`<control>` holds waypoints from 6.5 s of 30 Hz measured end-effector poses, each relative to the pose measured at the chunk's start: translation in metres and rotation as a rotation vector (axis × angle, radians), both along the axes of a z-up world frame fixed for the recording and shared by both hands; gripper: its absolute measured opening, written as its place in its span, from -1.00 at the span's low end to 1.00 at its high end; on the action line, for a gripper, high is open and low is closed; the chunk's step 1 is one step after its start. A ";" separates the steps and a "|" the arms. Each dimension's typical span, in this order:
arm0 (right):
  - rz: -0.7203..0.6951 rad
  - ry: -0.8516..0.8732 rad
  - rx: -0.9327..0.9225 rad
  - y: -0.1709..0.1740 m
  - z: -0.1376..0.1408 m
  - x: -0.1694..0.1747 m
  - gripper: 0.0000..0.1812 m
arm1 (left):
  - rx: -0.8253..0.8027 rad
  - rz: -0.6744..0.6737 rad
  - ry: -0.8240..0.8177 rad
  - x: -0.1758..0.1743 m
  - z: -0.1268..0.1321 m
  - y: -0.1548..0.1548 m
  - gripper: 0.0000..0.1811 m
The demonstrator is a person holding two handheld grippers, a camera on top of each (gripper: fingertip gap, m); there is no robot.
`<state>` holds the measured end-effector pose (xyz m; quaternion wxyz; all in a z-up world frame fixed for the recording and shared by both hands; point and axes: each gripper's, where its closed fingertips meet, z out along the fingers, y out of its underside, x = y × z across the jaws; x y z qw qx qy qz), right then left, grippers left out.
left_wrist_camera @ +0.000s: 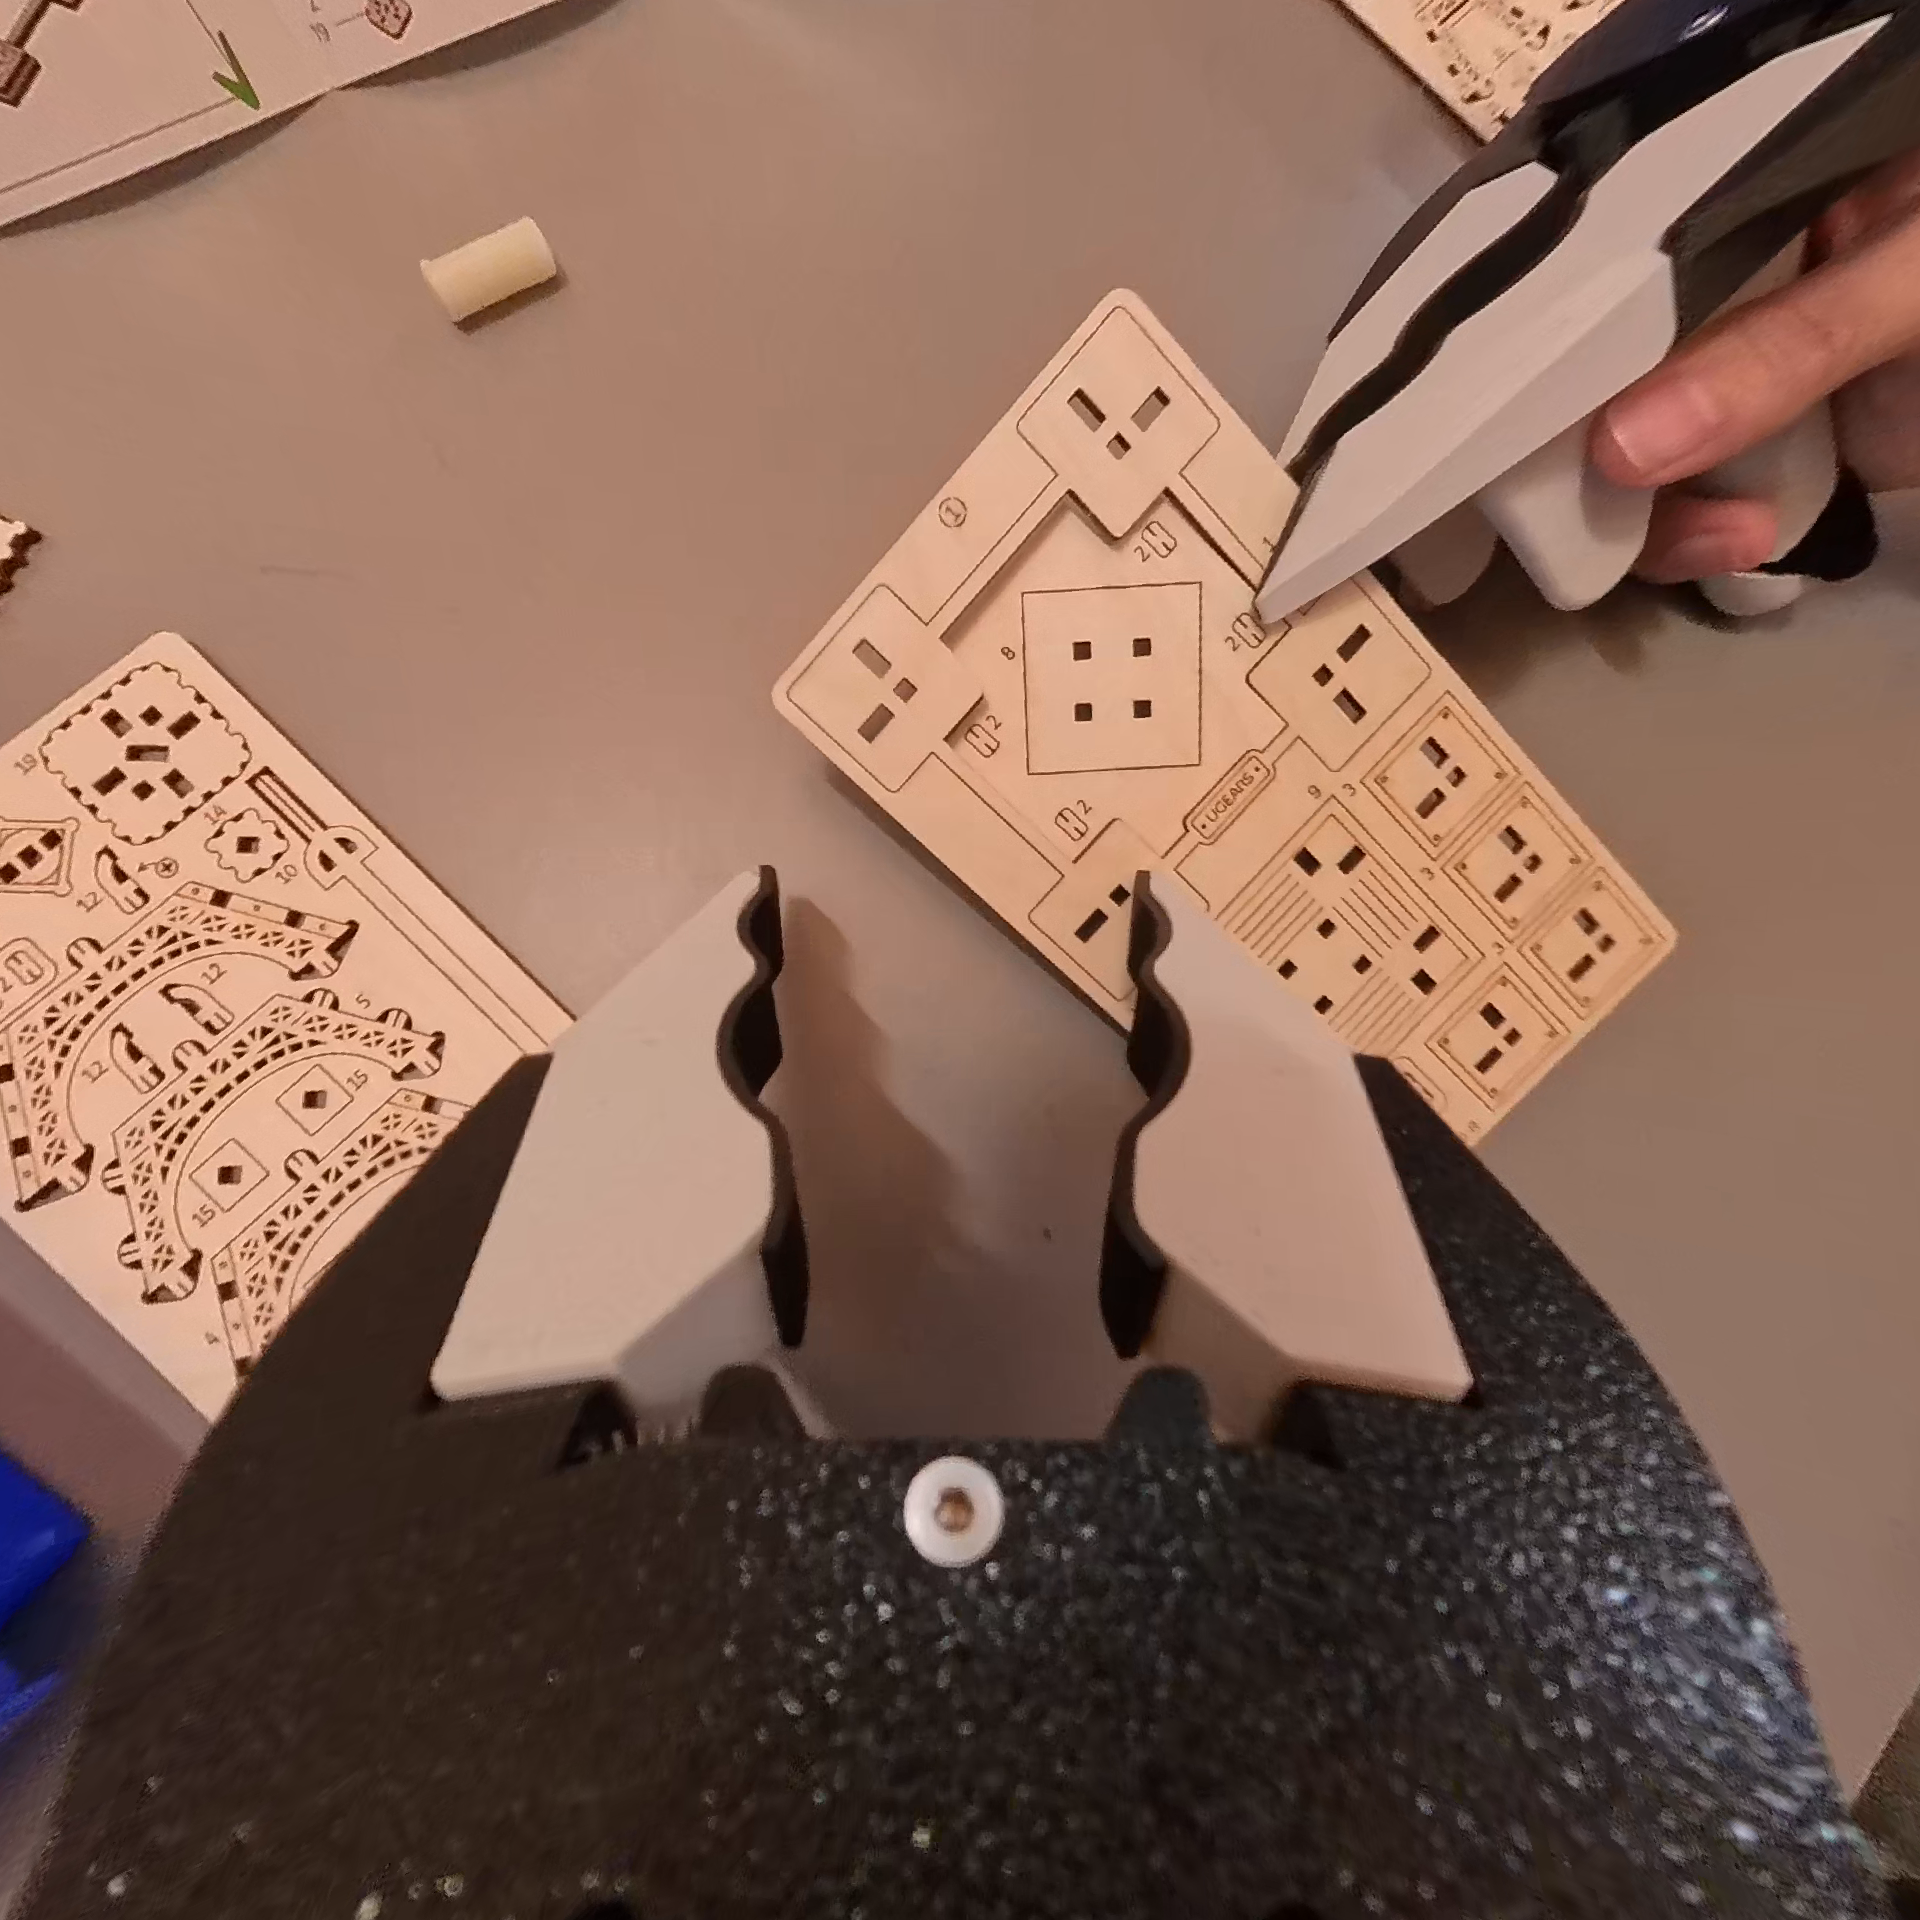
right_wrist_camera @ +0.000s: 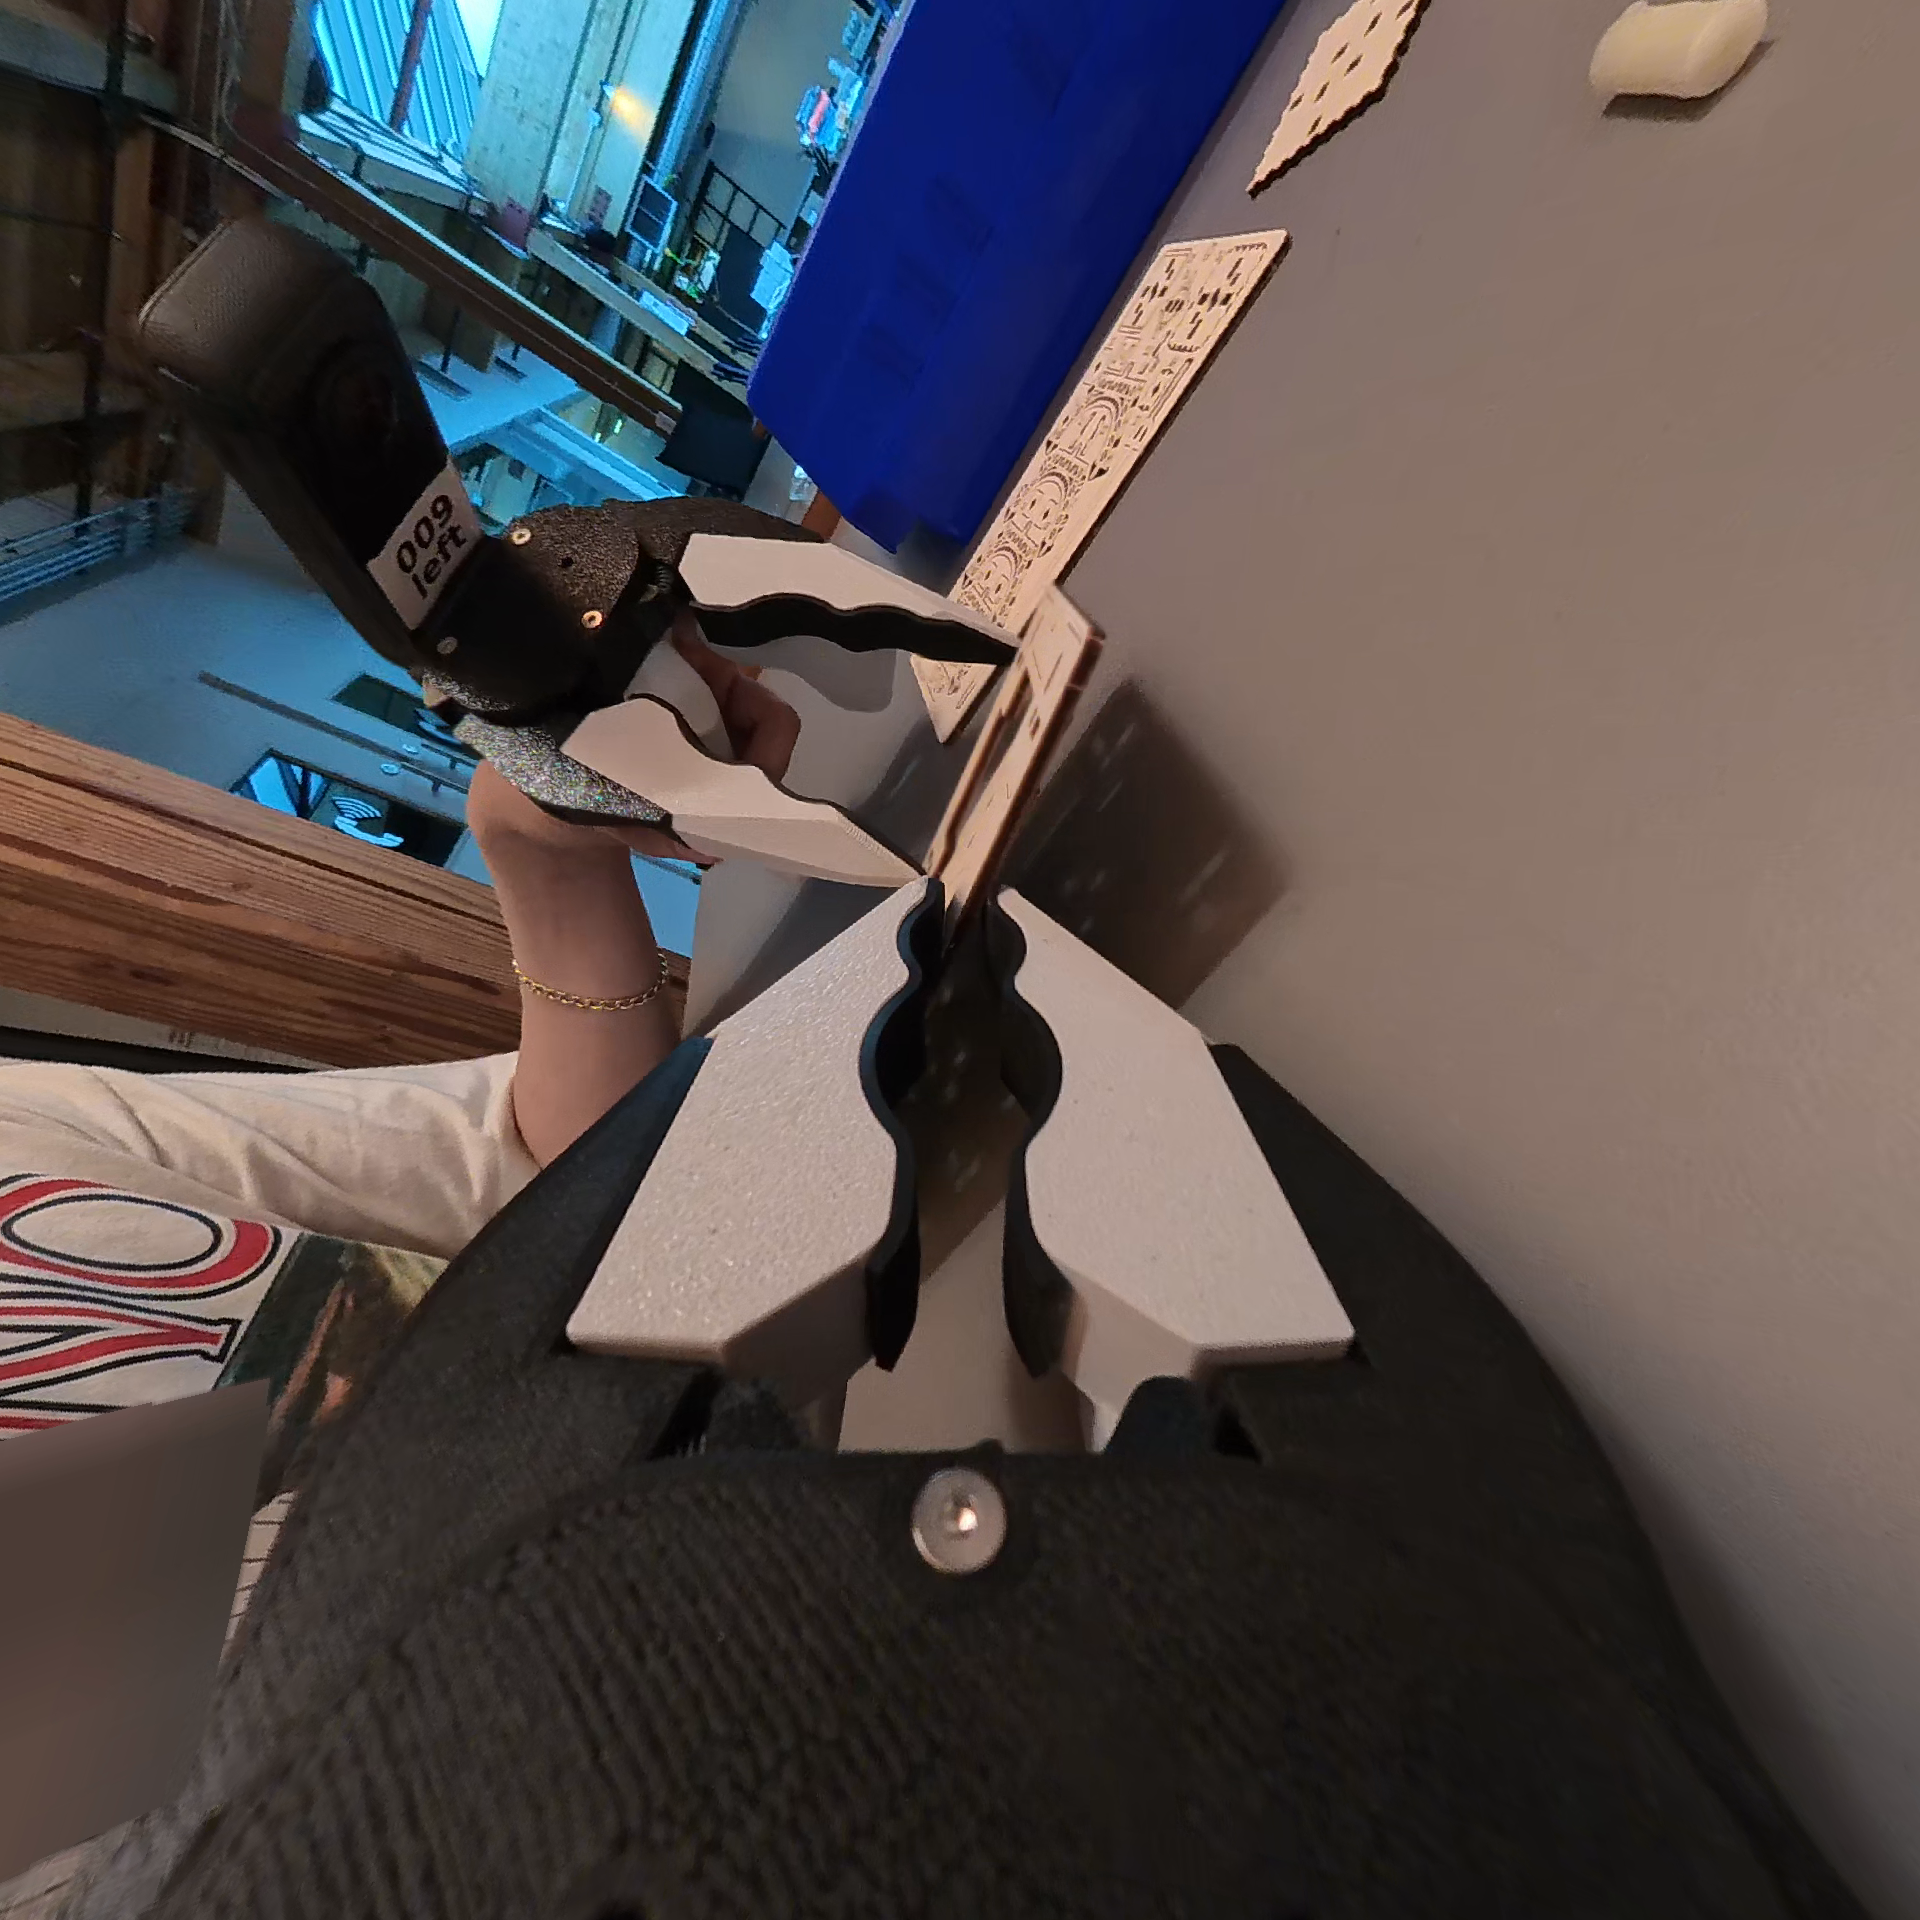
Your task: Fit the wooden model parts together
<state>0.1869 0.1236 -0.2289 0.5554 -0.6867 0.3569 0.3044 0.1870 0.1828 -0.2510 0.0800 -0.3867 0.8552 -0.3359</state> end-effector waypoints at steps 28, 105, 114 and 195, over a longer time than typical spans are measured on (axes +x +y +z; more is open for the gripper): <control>0.025 -0.002 0.097 -0.002 0.014 -0.004 -0.98 | -0.371 0.027 0.054 0.005 0.033 -0.009 -0.73; 0.071 -0.048 0.350 -0.015 0.053 -0.007 -0.87 | -0.893 -0.062 0.150 -0.006 0.092 -0.011 -1.00; 0.077 -0.182 0.304 -0.011 0.053 -0.011 -0.99 | -0.908 -0.095 0.176 -0.010 0.091 -0.016 -1.00; 0.032 -0.210 0.297 -0.024 0.054 -0.032 -0.98 | -0.760 -0.158 0.115 -0.016 0.069 -0.043 -0.80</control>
